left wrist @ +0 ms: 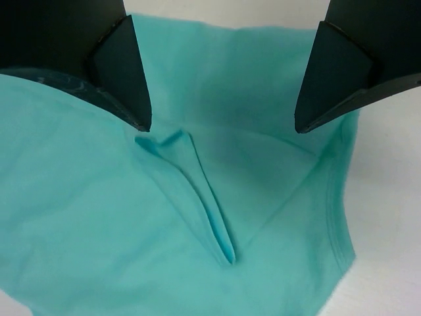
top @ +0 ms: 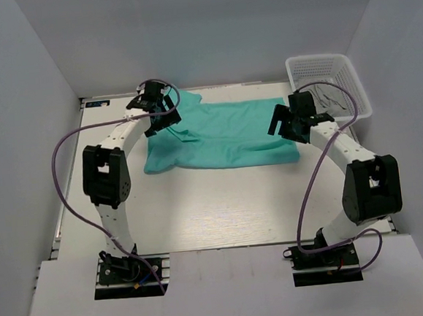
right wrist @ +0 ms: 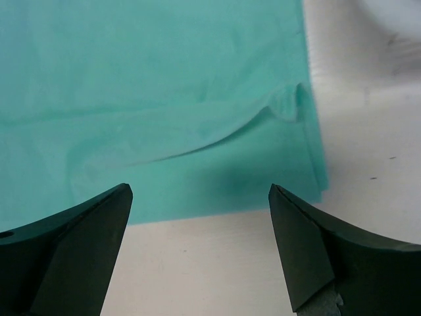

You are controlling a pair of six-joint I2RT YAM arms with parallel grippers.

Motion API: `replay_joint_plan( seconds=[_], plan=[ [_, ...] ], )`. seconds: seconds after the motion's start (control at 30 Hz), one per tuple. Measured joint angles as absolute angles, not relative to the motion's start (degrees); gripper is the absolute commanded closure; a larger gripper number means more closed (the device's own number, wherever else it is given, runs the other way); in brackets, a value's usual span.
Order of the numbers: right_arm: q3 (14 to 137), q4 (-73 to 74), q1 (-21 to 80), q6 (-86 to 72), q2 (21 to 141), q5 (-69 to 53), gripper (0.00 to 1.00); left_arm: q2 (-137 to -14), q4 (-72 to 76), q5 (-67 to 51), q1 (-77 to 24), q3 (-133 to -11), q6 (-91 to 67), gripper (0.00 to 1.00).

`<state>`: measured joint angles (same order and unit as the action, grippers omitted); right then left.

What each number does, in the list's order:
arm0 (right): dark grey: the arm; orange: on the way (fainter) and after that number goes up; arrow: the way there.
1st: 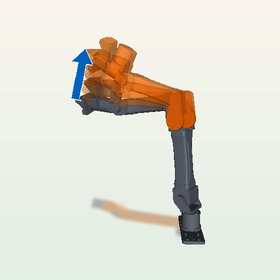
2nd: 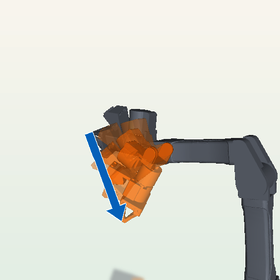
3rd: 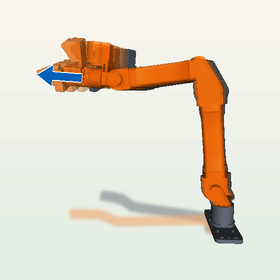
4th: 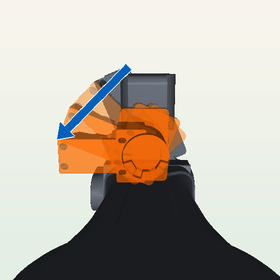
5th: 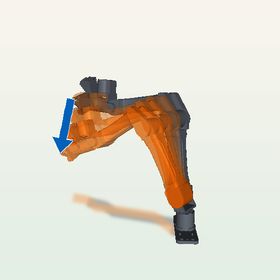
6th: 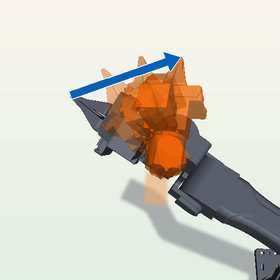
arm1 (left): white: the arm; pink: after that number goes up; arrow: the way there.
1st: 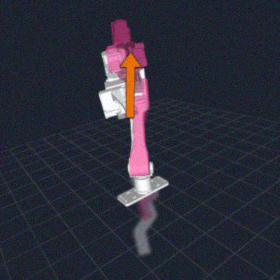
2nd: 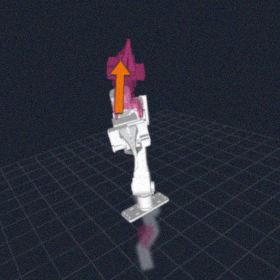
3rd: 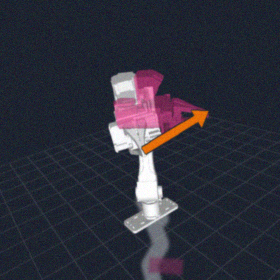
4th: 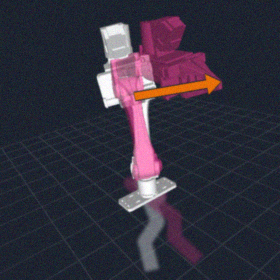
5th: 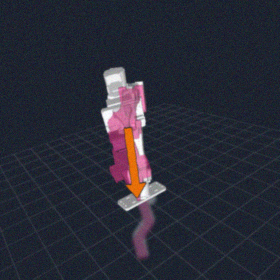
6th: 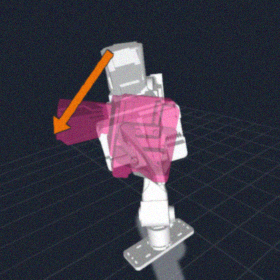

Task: Fold and stack the t-shirts
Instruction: Fold the flattened tshirt in 1/3 of the way

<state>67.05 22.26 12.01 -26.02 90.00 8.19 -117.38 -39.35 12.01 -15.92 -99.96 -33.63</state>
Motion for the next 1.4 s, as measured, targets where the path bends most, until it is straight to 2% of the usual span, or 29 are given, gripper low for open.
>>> replay_joint_plan(
  seconds=[0.13, 0.3, 0.6, 0.87, 1.13, 1.4],
  plan=[
    [63.7, 20.3, 13.1, -25.4, 92.5, 4.1, 0.1, -110.0, -36.6, 9.7, -16.7, -88.3, -33.9, 0.0],
    [60.8, 18.4, 13.8, -25.3, 97.7, -0.3, 0.1, -110.5, -34.5, 8.6, -16.0, -79.0, -35.4, 0.0],
    [58.7, 14.7, 13.5, -25.7, 99.6, -0.2, 0.1, -112.9, -32.8, 11.2, -15.4, -77.3, -38.0, 0.0],
    [50.0, 8.1, 13.6, -26.5, 93.6, -0.2, 0.1, -104.5, -30.2, 14.0, -14.6, -65.5, -41.4, 0.0],
    [36.3, 11.0, 16.8, -25.6, 77.9, -4.4, 0.1, -93.6, -37.3, 12.1, -14.8, -54.1, -43.5, 0.0],
    [38.4, 19.7, 18.5, -22.4, 73.5, -6.2, 0.1, -86.6, -33.0, 3.9, -15.2, -53.8, -41.5, 0.0]
  ],
)
